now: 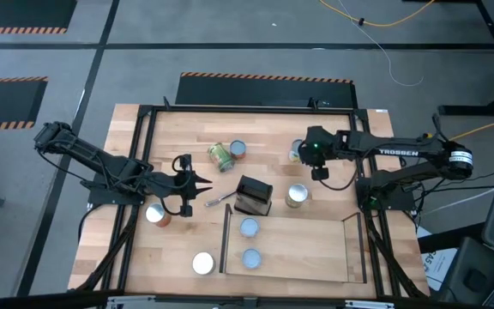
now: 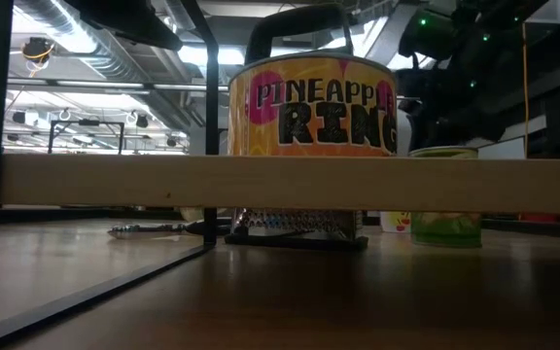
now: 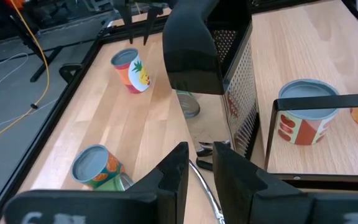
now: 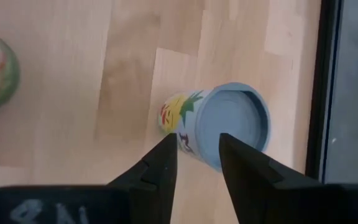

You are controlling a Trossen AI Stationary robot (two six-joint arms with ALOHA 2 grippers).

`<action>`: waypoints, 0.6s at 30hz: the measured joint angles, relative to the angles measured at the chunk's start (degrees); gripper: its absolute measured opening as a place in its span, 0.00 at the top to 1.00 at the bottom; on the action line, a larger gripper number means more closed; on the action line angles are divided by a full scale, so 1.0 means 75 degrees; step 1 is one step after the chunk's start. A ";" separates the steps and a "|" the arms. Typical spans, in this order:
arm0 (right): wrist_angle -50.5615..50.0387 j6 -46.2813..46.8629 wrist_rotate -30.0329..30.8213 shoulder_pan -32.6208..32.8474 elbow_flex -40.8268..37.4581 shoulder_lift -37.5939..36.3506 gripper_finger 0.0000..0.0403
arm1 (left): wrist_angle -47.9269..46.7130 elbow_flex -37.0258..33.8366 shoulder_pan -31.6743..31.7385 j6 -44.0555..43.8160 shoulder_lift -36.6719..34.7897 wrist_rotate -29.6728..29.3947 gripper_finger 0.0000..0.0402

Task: Pick and place cans onto a shelf
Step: Put the canned mixed fruits on the shelf

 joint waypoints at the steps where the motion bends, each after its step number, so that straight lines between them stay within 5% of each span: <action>1: 0.0089 -0.0041 0.0031 0.0000 -0.0056 0.0000 0.69 | 0.0000 0.0000 0.0000 -0.0005 0.0000 0.0000 0.83; 18: 0.0792 -0.0045 -0.0035 -0.0610 -0.0736 -0.0015 0.69 | 0.0003 0.0000 -0.0003 -0.0023 0.0000 0.0000 0.83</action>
